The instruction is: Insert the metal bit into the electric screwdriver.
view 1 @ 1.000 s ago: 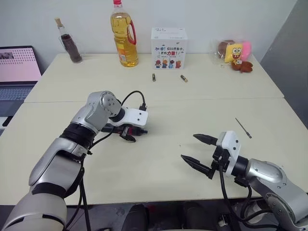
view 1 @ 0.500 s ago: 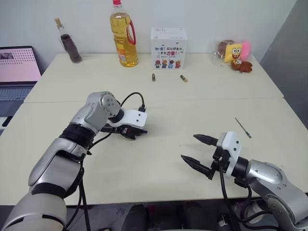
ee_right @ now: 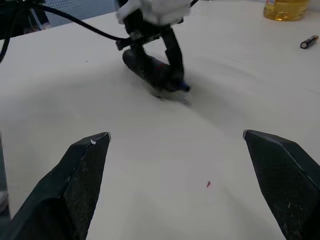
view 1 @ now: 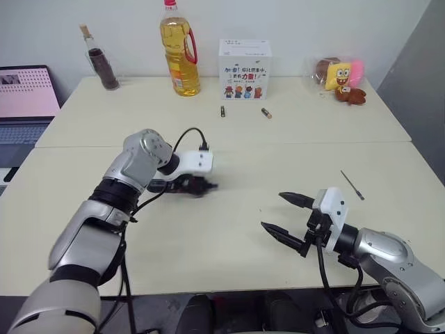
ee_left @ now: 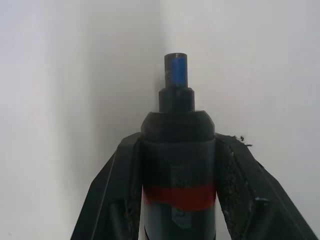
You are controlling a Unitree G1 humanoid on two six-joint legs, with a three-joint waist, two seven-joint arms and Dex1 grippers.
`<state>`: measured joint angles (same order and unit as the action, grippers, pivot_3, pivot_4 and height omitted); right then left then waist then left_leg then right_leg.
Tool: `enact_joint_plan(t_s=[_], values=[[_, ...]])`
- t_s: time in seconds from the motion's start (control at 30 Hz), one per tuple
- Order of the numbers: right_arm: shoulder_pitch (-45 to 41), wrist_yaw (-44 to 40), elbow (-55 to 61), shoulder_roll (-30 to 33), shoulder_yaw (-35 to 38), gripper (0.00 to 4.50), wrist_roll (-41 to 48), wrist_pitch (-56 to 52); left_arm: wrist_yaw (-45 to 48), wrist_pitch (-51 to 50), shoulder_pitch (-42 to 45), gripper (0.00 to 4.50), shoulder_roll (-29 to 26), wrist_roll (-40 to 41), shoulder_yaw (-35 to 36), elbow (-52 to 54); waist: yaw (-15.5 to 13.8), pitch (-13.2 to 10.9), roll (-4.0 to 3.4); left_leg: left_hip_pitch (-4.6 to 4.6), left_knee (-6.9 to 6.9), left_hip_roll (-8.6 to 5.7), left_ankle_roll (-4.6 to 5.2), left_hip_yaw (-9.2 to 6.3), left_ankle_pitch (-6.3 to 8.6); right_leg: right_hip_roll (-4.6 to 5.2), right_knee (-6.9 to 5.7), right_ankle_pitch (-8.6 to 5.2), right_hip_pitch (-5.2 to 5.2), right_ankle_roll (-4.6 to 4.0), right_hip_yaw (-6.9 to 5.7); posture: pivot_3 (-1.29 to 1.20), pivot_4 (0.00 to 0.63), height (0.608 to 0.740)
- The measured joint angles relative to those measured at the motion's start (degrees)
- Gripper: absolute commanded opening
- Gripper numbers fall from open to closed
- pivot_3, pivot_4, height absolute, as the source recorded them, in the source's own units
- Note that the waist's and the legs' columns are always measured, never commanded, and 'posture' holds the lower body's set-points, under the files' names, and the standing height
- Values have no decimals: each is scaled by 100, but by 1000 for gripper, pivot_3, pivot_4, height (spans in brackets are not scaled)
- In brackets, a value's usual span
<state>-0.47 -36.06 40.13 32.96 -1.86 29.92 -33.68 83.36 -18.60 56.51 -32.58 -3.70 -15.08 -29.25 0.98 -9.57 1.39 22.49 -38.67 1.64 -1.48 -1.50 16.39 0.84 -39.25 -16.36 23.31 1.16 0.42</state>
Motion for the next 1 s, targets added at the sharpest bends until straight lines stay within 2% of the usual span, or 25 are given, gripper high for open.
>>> enact_joint_plan(t_s=[0.13, 0.23, 0.37, 0.5, 0.57, 0.67, 0.87, 1.0], values=[[-389, 6, 0, 3, 125, 4500, 279, -205, -412, -1146, 141, 1662, 79, 1094, 1135, 751, 30, 0, -1, 7, -14, -1, 3, -17, 2, 6, -8, 0, 1, 0, -6, 0, 150, 740], [-562, 2, -19, 13, 141, 4500, 346, -291, -946, -1581, -62, 1662, 190, 1477, 1641, 1218, 57, 1, -2, -3, -12, -2, 3, -22, 2, 7, -20, -1, 1, 1, 1, 0, 150, 740], [-744, -53, -242, 84, 129, 4500, 345, -323, -2188, -1203, -1067, 1662, 875, 1728, 2174, 1847, 46, 1, -3, -6, -15, 0, 2, -27, 1, 20, -30, 0, 0, 1, 3, 0, 150, 740], [-823, -161, -370, 111, 99, 4500, 341, -319, -2811, -1178, -1793, 1662, 1123, 1980, 2392, 2481, 44, 1, -2, -4, -16, 0, 2, -30, 2, 25, -28, 0, 1, 1, 5, 0, 150, 740], [-951, -197, -507, 137, 79, 4500, 302, -312, -3123, -997, -2412, 1662, 1483, 2251, 2558, 3117, 42, 1, -2, -5, -16, 6, 2, -25, 1, 35, -29, -1, 0, 2, 11, 0, 150, 740], [-985, -234, -542, 122, 44, 4500, 286, -308, -3522, -776, -2884, 1662, 1829, 2362, 2542, 3350, -3, 1, -2, -5, -19, -2, 2, -27, 1, 35, -31, 2, -1, 5, 8, 0, 150, 740], [-986, -243, -553, 92, -39, 4500, 258, -254, -3696, -342, -3473, 1662, 1796, 2361, 2323, 3541, -66, 1, -2, -14, -18, -7, 2, -17, 1, 33, -29, 3, -5, 7, 16, 0, 150, 740], [-986, -243, -580, 91, -53, 4500, 222, -249, -3654, -217, -3644, 1662, 1497, 2403, 2213, 3738, -69, 2, -2, -30, -14, -7, 2, -8, 2, 27, -29, 3, -11, 7, 24, 0, 150, 740]])
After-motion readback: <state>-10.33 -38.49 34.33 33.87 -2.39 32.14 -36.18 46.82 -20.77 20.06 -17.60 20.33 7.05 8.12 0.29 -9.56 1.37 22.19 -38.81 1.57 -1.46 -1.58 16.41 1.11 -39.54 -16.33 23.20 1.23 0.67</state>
